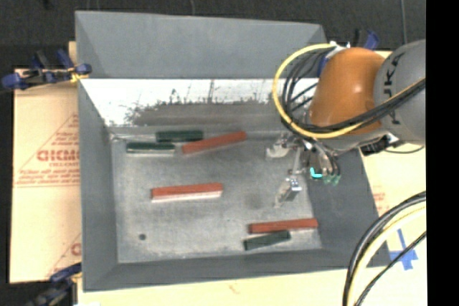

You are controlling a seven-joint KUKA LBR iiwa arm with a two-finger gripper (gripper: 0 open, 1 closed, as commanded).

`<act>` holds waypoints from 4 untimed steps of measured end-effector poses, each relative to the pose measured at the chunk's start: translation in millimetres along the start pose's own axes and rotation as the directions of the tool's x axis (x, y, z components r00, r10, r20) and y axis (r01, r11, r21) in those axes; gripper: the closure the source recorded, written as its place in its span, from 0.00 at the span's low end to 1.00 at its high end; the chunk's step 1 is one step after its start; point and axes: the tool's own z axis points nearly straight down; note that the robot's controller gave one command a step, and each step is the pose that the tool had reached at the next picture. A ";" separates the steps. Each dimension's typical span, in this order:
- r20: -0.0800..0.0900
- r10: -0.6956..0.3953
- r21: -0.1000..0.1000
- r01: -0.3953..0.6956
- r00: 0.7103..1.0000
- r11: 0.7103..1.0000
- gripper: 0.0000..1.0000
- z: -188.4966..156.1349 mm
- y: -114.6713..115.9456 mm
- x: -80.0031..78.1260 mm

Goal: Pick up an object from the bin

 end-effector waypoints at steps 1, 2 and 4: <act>0.008 -0.002 0.001 0.002 1.000 1.000 0.00 -4.3 0.1 -2.0; -0.001 -0.074 0.001 0.074 0.997 0.997 1.00 65.6 87.3 24.7; 0.034 -0.074 0.001 0.074 0.997 0.997 0.00 64.9 88.1 17.7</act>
Offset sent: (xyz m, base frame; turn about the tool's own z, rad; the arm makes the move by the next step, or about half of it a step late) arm -0.0269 0.0892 -0.0732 -0.0716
